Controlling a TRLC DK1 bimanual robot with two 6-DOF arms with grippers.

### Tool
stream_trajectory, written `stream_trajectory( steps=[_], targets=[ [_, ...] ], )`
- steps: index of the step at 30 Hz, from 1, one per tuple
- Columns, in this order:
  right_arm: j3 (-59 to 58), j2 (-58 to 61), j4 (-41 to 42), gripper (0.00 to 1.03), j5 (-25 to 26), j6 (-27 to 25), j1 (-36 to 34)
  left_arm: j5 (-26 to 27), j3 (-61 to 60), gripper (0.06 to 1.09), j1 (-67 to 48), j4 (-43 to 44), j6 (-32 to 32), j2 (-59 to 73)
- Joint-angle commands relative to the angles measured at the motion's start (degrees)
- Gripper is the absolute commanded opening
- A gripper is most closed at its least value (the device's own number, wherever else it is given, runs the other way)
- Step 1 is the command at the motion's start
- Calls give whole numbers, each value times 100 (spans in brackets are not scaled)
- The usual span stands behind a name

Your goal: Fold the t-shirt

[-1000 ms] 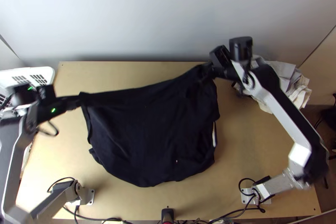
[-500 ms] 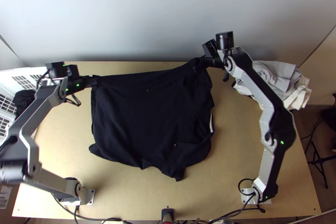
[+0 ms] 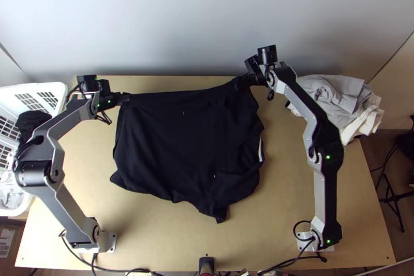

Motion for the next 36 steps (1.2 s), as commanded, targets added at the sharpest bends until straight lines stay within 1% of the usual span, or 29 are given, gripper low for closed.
stream_trajectory(
  steps=[1, 2, 3, 4, 5, 6, 7, 8, 9, 13, 16, 18, 30, 31, 32, 33, 35, 36],
  targets=[
    [385, 431, -4, 3, -3, 44, 1, -93, 387, 23, -42, 83, -22, 523],
    [403, 440, -4, 3, -3, 44, 10, -93, 422, 34, -42, 57, -39, 558],
    [412, 440, -4, 6, -3, 44, 19, -84, 457, 47, -42, 22, -57, 575],
    [403, 449, -4, 20, -3, 53, 19, -84, 483, 61, -42, -40, -39, 575],
    [394, 449, -4, 40, -3, 53, 28, -84, 492, 72, -42, -84, -4, 567],
    [385, 449, -31, 59, -3, 62, 37, -84, 501, 77, -42, -137, 13, 540],
    [385, 440, -66, 74, -3, 62, 45, -84, 510, 78, -42, -172, 31, 505],
    [385, 422, -101, 86, -3, 106, 45, -67, 536, 78, -33, -286, 75, 461],
    [368, 387, -145, 87, -3, 150, 54, -14, 571, 78, -33, -436, 101, 417],
    [174, 115, -321, 88, -11, 238, 72, 250, 721, 78, 11, -1051, 110, 233],
    [-89, -175, -321, 92, -11, 299, 116, 347, 861, 78, 28, -1613, 110, 171],
    [-265, -386, -321, 92, -20, 308, 151, 391, 905, 78, 20, -1877, 163, 171],
    [-1047, -1195, -312, 92, -20, 308, 502, 391, 1107, 77, -147, -1930, 532, 619],
    [-1109, -1248, -312, 92, -20, 299, 529, 391, 1116, 75, -156, -1921, 567, 663],
    [-1179, -1300, -312, 92, -20, 291, 555, 391, 1125, 68, -174, -1894, 585, 707],
    [-1232, -1353, -312, 92, -20, 282, 573, 391, 1151, 66, -183, -1886, 593, 751],
    [-1320, -1415, -312, 92, -20, 282, 599, 391, 1213, 66, -191, -1868, 593, 839],
    [-1373, -1441, -312, 92, -20, 273, 608, 391, 1239, 63, -191, -1868, 620, 883]
  ],
)
